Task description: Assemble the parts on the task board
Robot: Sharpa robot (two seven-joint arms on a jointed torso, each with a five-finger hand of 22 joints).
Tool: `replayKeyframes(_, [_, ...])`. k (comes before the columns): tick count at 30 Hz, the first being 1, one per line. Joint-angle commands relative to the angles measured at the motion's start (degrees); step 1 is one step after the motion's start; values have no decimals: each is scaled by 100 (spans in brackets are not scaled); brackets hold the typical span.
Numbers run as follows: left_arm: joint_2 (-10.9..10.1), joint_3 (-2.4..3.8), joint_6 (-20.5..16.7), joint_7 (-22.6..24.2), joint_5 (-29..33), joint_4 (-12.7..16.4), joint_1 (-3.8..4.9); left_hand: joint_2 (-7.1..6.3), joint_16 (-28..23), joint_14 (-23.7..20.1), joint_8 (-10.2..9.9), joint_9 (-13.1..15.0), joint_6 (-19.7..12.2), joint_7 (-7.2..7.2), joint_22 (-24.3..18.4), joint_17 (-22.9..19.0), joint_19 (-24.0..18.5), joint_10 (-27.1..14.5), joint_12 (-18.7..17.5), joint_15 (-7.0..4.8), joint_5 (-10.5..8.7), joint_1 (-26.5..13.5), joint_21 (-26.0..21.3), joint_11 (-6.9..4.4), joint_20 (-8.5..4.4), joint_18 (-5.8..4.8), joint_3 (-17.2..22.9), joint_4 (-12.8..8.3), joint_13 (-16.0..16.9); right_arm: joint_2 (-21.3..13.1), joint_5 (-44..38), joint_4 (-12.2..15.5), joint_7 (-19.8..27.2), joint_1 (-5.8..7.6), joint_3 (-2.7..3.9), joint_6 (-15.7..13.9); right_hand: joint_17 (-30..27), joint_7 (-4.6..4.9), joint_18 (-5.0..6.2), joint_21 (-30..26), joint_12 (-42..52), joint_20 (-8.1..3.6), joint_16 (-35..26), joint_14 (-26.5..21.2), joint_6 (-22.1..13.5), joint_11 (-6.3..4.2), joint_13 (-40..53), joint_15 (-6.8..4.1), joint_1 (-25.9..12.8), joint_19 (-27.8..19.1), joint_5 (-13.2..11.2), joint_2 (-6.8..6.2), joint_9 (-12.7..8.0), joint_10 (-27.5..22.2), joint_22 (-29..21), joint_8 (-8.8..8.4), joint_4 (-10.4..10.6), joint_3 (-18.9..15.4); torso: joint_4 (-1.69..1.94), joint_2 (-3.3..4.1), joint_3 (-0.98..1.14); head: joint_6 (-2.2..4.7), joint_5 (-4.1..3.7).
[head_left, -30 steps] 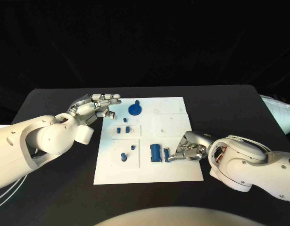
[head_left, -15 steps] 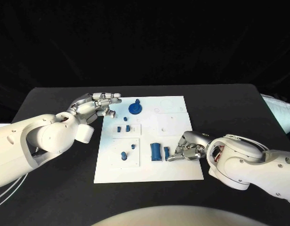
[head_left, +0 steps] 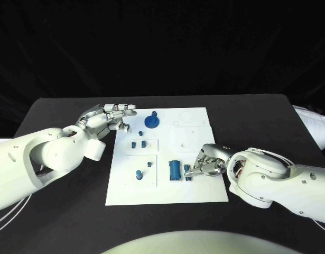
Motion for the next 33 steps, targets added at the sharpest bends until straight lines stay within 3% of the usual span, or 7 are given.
replayKeyframes(1, [14, 2, 108, 13, -12, 7, -3, 44, -27, -19, 33, -9, -35, -17, -7, -8, -28, -20, 20, 28, -25, 9, -28, 9, -5, 45, -35, 2, -6, -23, 1, -20, -82, -40, -37, 49, 1062, 12, -67, 28, -47, -27, -9, 496, -57, -3, -24, -27, 15, 176, 22, 14, -40, 151, 501, -44, 35, -12, -7, -1, -2, 15, -1])
replayKeyframes(7, [17, 0, 109, 19, -12, -12, -9, 44, -27, -19, 33, -9, -35, -17, -7, -8, -28, -20, 20, 28, -25, 9, -28, 9, -5, 45, -35, 2, -6, -192, 633, 71, 564, -5, -21, -517, 888, 63, -20, -115, -552, -19, -127, 456, -202, 37, -252, 2, -47, 85, 82, -80, -69, 13, 301, -124, 119, -108, -10, -16, -13, 35, -21])
replayKeyframes(18, [117, 0, -190, 270, 173, -216, -88, -9, -645, -790, 64, -17, -129, -86, -257, -578, -557, -98, 116, 82, -39, -241, -434, 2, 66, 39, -388, 158, -5, -181, 4360, -664, 3694, 465, -11, -1374, -603, 398, 318, -1414, -3310, 190, -1367, 55, -1122, 319, -1724, 239, 663, -663, 312, 100, -353, -971, -1302, -313, -215, 15, -32, -154, -70, 192, -84])
replayKeyframes(22, [232, 0, -394, 437, 278, -420, -115, 51, -1911, -1326, 96, -16, -151, -74, -841, -1251, -1336, -110, 103, 195, -37, -195, -1160, 54, 197, 19, -478, 217, -37, 17, 5497, -1176, 4409, 592, -11, -1304, -2950, 511, 716, -3526, -4082, 300, -3758, -799, -1220, 448, -2498, 341, 963, -1780, 313, 250, -461, -1429, -3606, -314, -382, 40, -56, -279, -102, 272, -80])
replayKeyframes(27, [481, 2, -696, 694, 437, -849, -136, 62, -3575, -1353, 96, -21, -116, -44, -1966, -2016, -2252, -77, -165, 487, -32, -89, -1469, 128, 499, 50, -452, 280, -56, 446, 6610, -2050, 5078, 722, -10, -994, -4412, 784, 775, -5248, -5287, 610, -6105, -1603, -1449, 762, -4187, 710, 1364, -2343, 259, 450, -741, -1809, -4814, -325, -540, 7, -112, -434, -132, 480, -49])
replayKeyframes(31, [696, 5, -897, 831, 545, -1206, -141, 95, -4377, -1456, 4, -31, -174, -19, -2698, -2369, -2822, -216, -438, 648, -22, -35, -1457, 236, 721, 60, -455, 299, -57, 799, 7065, -2676, 5380, 763, 1, -787, -5340, 817, 807, -6425, -5252, 925, -7370, -2066, -1609, 942, -5286, 1026, 1604, -2660, 262, 584, -1038, -2005, -5668, -293, -732, 14, -138, -518, -134, 629, -22])
replayKeyframes(33, [777, 7, -964, 871, 567, -1333, -142, 113, -4659, -1495, -51, -32, -209, -10, -2991, -2497, -3023, -318, -556, 715, -19, -23, -1459, 287, 805, 71, -503, 296, -59, 932, 7168, -2902, 5463, 773, 8, -726, -5552, 820, 761, -6621, -5297, 989, -7588, -2053, -1620, 922, -5559, 1018, 1631, -2579, 287, 630, -1122, -2026, -5841, -309, -790, 23, -152, -548, -128, 668, -14])
